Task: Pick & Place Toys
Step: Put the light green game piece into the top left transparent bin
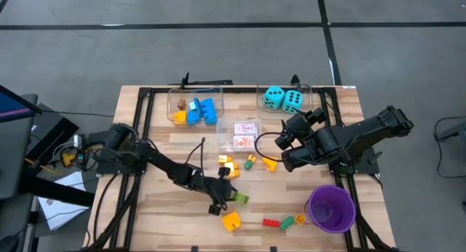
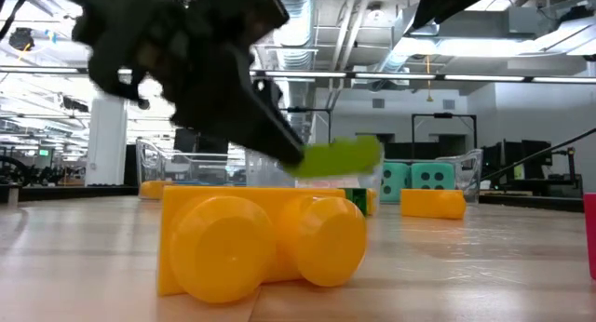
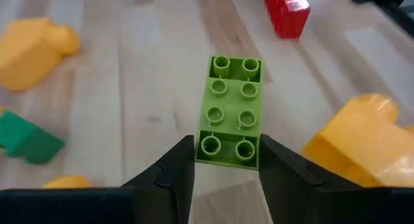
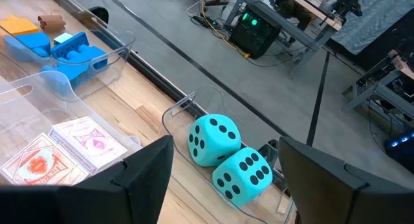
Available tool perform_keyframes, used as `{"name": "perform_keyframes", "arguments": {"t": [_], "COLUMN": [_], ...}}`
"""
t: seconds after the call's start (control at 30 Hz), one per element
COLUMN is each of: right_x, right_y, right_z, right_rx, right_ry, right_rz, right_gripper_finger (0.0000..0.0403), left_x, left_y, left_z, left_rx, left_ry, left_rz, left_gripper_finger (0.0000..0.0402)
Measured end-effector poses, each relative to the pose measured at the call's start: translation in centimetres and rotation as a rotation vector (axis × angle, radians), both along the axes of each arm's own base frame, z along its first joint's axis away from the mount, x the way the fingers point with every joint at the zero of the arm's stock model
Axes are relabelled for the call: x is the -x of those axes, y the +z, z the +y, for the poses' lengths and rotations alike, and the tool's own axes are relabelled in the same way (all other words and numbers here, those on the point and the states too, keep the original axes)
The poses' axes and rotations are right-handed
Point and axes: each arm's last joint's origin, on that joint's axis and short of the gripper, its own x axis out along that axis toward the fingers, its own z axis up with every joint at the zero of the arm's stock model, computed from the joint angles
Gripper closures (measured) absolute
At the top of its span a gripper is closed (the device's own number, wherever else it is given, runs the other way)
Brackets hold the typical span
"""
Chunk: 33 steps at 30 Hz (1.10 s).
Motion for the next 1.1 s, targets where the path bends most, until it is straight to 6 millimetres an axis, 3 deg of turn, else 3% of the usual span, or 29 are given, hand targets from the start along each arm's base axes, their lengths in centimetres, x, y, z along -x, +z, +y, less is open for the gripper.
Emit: {"name": "perform_keyframes", "arguments": {"t": [0.17,0.4,0.63,0.83,1.1], "right_x": [0.0,0.0,0.0,0.0,0.0], "right_y": [0.0,0.0,0.0,0.0,0.0], "right_z": [0.0,0.0,0.0,0.0,0.0], "right_rx": [0.000,0.000,0.000,-0.001,-0.001], "right_ry": [0.000,0.000,0.000,0.000,-0.001], "right_rz": [0.000,0.000,-0.001,-0.005,-0.006], "right_gripper_finger": [0.0131,0.0131,0.0131,0.0131,0.0131], "left_x": [1.1,3.5,5.0,5.8,6.3], "left_y": [2.6,4.7,7.0,8.7,10.3], "left_z": [-0.1,0.2,1.5,5.0,12.0], "left_rx": [-0.023,-0.151,-0.309,-0.420,-0.429], "left_ry": [0.062,0.272,0.505,0.727,1.016], "left_rz": [-0.017,0.004,-0.080,-0.092,-0.057], "left_gripper_finger": [0.0267,0.0267,0.0267,0.0267,0.0267]}}
